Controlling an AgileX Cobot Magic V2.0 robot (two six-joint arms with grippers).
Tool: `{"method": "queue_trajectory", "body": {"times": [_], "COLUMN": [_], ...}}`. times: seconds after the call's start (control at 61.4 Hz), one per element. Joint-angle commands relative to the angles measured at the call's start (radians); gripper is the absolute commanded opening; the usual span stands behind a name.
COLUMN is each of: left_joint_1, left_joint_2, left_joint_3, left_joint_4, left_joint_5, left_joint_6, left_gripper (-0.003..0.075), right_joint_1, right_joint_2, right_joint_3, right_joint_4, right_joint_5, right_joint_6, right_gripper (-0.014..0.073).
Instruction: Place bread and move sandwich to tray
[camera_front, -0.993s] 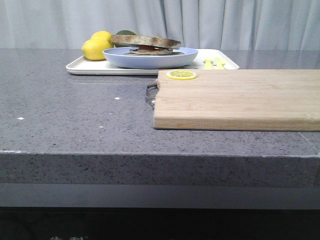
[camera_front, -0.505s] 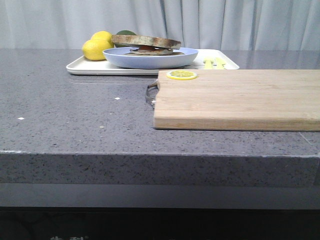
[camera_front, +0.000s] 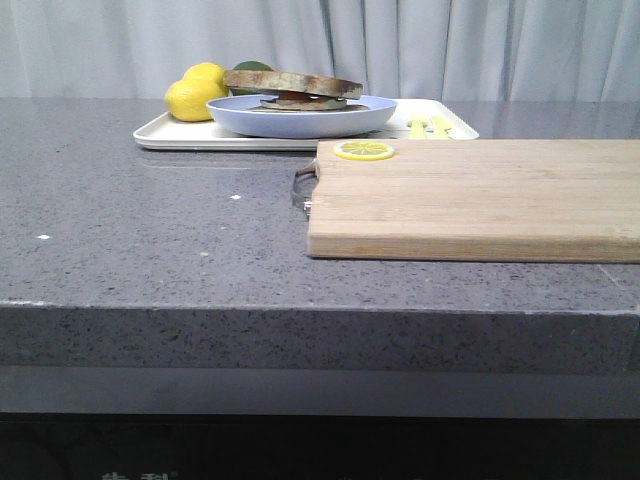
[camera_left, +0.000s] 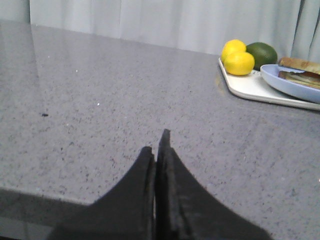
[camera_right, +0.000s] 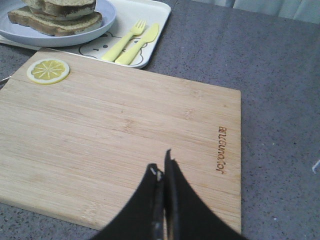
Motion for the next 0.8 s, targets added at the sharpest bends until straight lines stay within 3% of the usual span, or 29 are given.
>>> {"method": "queue_trajectory", "body": {"times": [0.0, 0.782], "left_joint_1": [0.003, 0.003], "left_joint_2": [-0.021, -0.019], "left_joint_3": [0.024, 0.055], "left_joint_4": [-0.011, -0.011], "left_joint_5": [-0.134, -0.121], "left_joint_6": [0.003, 0.003], "left_gripper": [-0.0018, -0.0018], "right_joint_1": [-0.004, -0.004], "right_joint_2": [0.003, 0.003], "right_joint_3": [-0.028, -0.028], "right_joint_4": [-0.012, -0.012], "right_joint_5": [-0.075, -0.072], "right_joint_6": [0.0, 0.0], "right_gripper": [-0.0109, -0.0109]}}
